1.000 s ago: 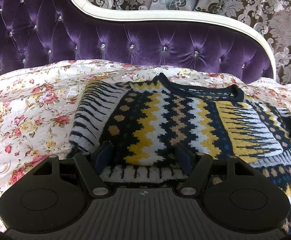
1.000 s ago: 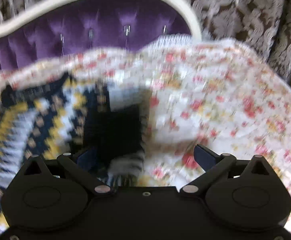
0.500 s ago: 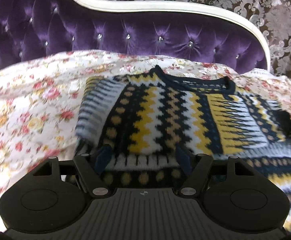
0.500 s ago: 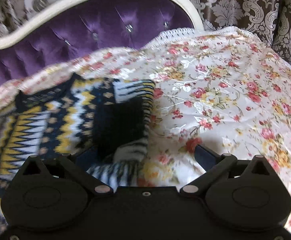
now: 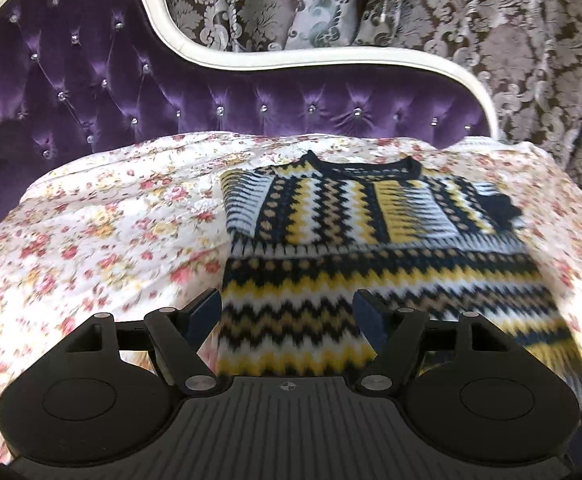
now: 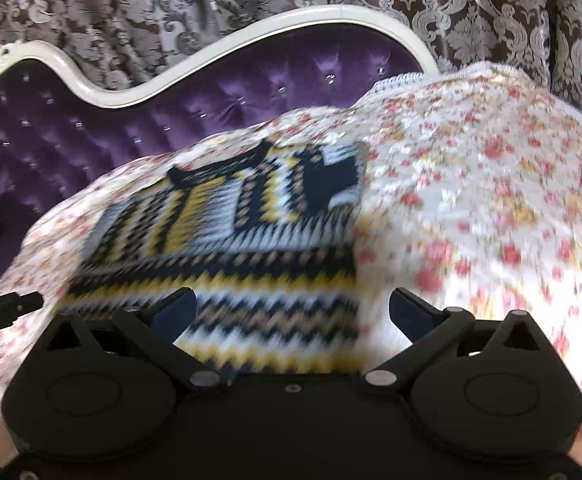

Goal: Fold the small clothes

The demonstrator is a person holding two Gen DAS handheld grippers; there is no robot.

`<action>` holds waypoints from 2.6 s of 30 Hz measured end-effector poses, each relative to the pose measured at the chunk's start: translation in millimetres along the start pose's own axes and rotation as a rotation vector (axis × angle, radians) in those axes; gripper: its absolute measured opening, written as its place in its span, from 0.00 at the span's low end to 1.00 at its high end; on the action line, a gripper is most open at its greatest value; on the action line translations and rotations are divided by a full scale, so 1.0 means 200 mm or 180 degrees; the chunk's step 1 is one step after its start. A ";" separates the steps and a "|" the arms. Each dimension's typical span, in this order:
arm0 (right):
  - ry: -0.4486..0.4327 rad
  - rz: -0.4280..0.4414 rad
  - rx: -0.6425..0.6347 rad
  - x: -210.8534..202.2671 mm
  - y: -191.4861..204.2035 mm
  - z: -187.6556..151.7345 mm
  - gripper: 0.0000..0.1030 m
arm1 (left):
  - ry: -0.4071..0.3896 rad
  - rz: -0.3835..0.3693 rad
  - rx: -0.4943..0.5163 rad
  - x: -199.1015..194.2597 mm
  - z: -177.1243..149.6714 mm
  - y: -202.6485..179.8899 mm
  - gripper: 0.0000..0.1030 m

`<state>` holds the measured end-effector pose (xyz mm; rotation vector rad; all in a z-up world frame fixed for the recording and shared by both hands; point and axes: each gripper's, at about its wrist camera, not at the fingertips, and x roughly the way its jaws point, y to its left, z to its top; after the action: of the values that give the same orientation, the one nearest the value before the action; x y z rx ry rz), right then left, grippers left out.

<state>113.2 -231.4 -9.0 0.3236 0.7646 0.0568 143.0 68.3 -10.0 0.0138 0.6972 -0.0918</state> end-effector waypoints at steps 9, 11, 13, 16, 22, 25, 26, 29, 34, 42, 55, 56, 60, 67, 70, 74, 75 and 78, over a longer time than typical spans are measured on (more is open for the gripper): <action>0.0097 0.0006 0.0045 -0.20 0.04 -0.30 1.00 | -0.0199 0.0040 0.0038 -0.31 -0.30 -0.03 0.74; 0.0114 -0.0034 0.0051 -0.23 0.05 -0.37 1.00 | -0.0112 0.0024 -0.0012 -0.34 -0.37 -0.03 0.74; 0.0152 -0.0030 0.0080 -0.24 0.05 -0.43 1.00 | -0.0018 0.0037 -0.0048 -0.35 -0.43 -0.02 0.74; 0.0234 -0.0041 0.0130 -0.25 0.06 -0.52 1.00 | 0.0089 0.0058 -0.0045 -0.35 -0.51 -0.02 0.74; 0.0385 -0.0077 0.0116 -0.23 0.07 -0.63 1.00 | 0.0235 -0.0207 -0.0249 -0.35 -0.60 0.01 0.74; 0.0401 -0.0143 -0.0018 -0.23 0.10 -0.65 1.00 | 0.0299 -0.0283 -0.0361 -0.32 -0.62 0.01 0.74; 0.0409 -0.0136 -0.0013 -0.22 0.10 -0.65 1.00 | 0.0320 -0.0310 -0.0397 -0.31 -0.62 0.01 0.74; 0.0448 -0.0118 0.0053 -0.20 0.08 -0.64 1.00 | 0.0409 -0.0308 -0.0426 -0.26 -0.62 0.00 0.74; 0.0599 0.0054 0.0289 -0.14 0.04 -0.63 1.00 | 0.0488 -0.0331 -0.0366 -0.22 -0.62 -0.02 0.74; 0.0580 0.0064 0.0346 -0.13 0.04 -0.65 1.00 | 0.0536 -0.0367 -0.0297 -0.21 -0.63 -0.05 0.74; 0.0373 0.0283 0.0342 -0.17 0.06 -0.67 1.00 | 0.0579 -0.0467 -0.0221 -0.15 -0.63 -0.09 0.44; 0.0361 0.0317 0.0368 -0.17 0.05 -0.67 1.00 | 0.0578 -0.0465 -0.0234 -0.15 -0.62 -0.09 0.42; 0.0400 0.0334 0.0344 -0.15 0.05 -0.66 0.78 | 0.0565 -0.0451 -0.0328 -0.14 -0.62 -0.04 0.18; 0.0452 0.0233 0.0343 -0.15 0.05 -0.64 0.21 | 0.0437 -0.0517 -0.0528 -0.19 -0.61 0.00 0.07; 0.0416 0.0398 0.0538 -0.18 0.01 -0.62 0.19 | 0.0336 -0.0552 -0.0665 -0.24 -0.58 0.05 0.07; 0.0322 0.0587 0.0656 -0.24 -0.01 -0.56 0.18 | 0.0213 -0.0656 -0.0778 -0.30 -0.51 0.10 0.07; 0.0300 0.0637 0.0674 -0.26 -0.01 -0.54 0.18 | 0.0172 -0.0676 -0.0777 -0.32 -0.49 0.10 0.07; 0.0221 0.0763 0.0672 -0.30 0.01 -0.48 0.18 | 0.0069 -0.0798 -0.0780 -0.36 -0.42 0.12 0.07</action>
<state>3.8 -213.5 -32.4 0.6159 0.7992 0.2149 36.4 101.9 -28.1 -0.3083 0.7259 -0.2462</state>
